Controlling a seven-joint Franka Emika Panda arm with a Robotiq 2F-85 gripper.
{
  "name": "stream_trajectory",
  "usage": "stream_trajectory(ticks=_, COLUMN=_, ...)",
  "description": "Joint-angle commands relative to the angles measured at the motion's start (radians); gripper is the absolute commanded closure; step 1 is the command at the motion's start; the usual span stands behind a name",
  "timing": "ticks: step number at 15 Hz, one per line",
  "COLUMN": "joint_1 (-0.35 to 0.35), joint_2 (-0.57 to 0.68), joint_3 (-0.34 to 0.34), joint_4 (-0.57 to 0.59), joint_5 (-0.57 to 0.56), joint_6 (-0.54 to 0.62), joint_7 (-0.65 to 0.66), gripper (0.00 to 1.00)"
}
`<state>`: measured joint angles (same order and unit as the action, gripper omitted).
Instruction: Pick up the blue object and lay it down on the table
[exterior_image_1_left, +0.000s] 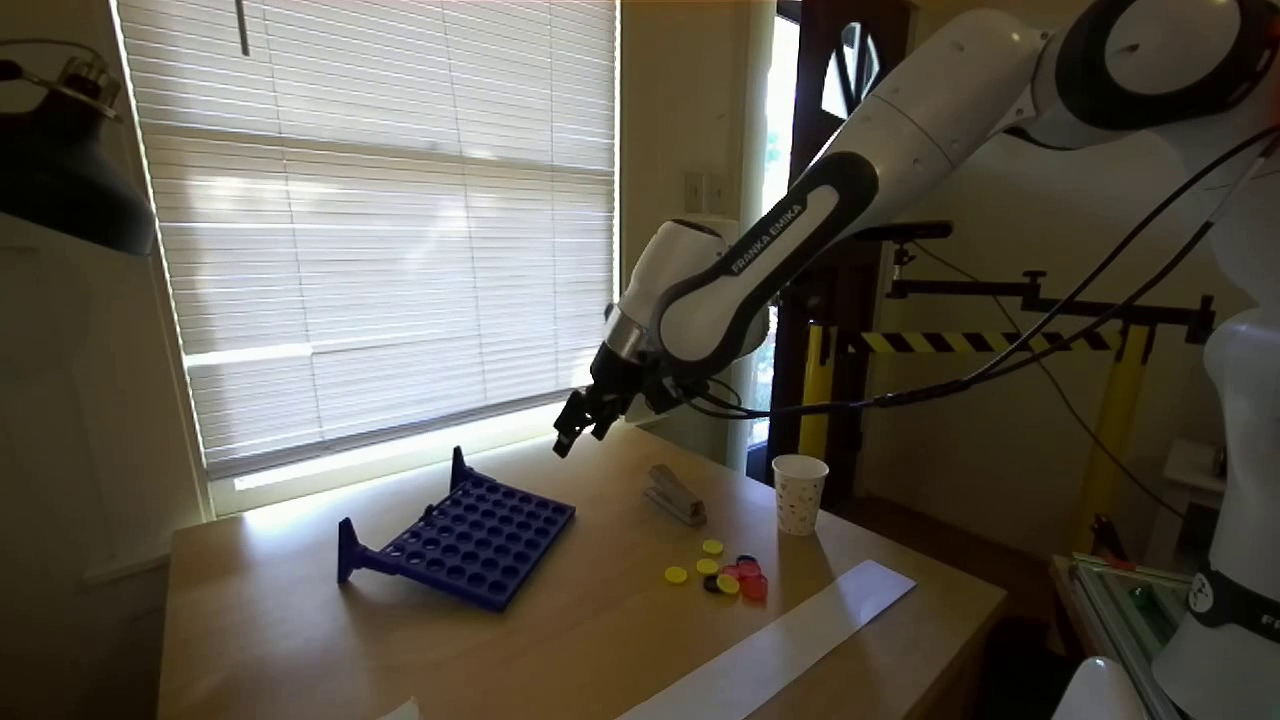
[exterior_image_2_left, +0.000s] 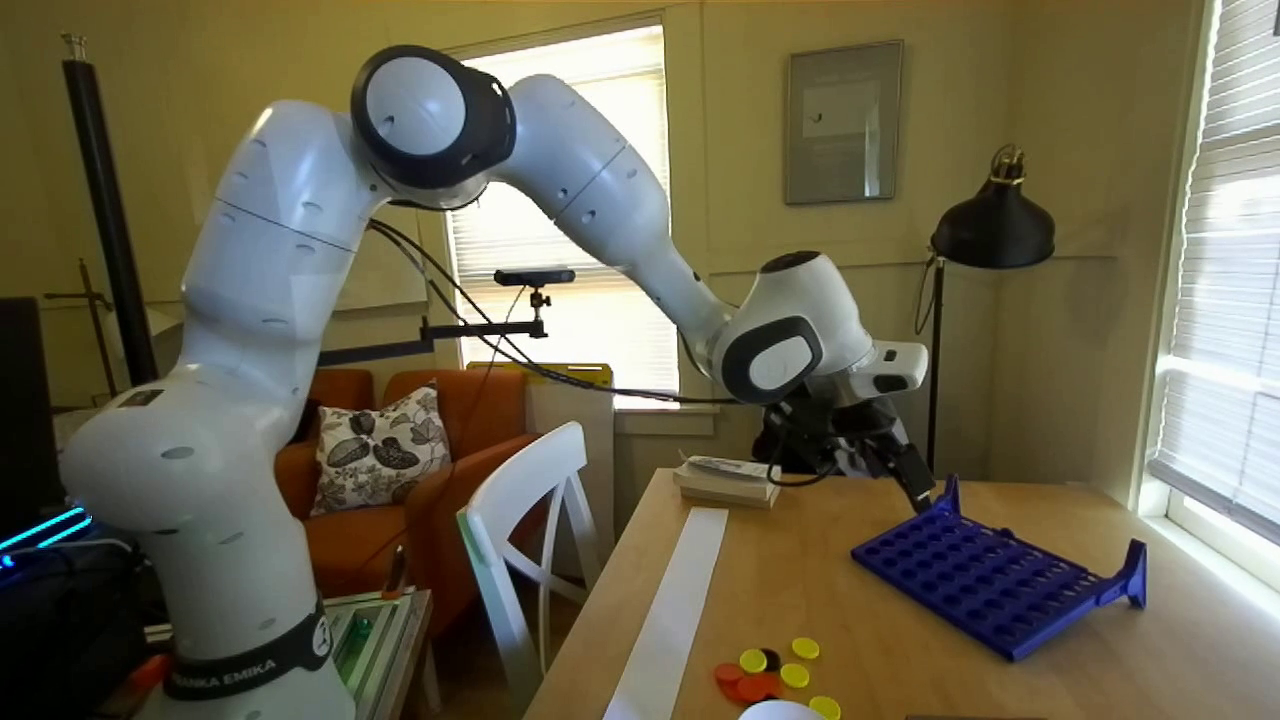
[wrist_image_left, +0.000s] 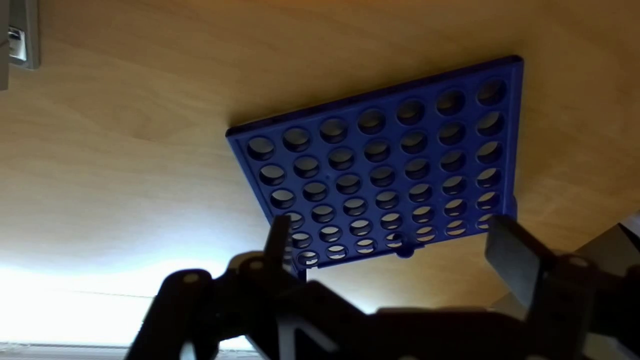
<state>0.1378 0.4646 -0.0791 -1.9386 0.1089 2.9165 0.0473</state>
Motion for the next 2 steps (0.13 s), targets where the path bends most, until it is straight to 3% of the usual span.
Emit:
stream_trajectory(ticks=1, joint_1=-0.025, joint_2=-0.002, joint_3=0.024, joint_4=0.0, joint_5=-0.031, joint_6=-0.002, joint_7=0.021, gripper=0.0)
stream_trajectory(ticks=2, joint_1=-0.025, joint_2=-0.002, joint_3=0.024, joint_4=0.0, joint_5=-0.031, joint_6=-0.002, joint_7=0.021, gripper=0.0)
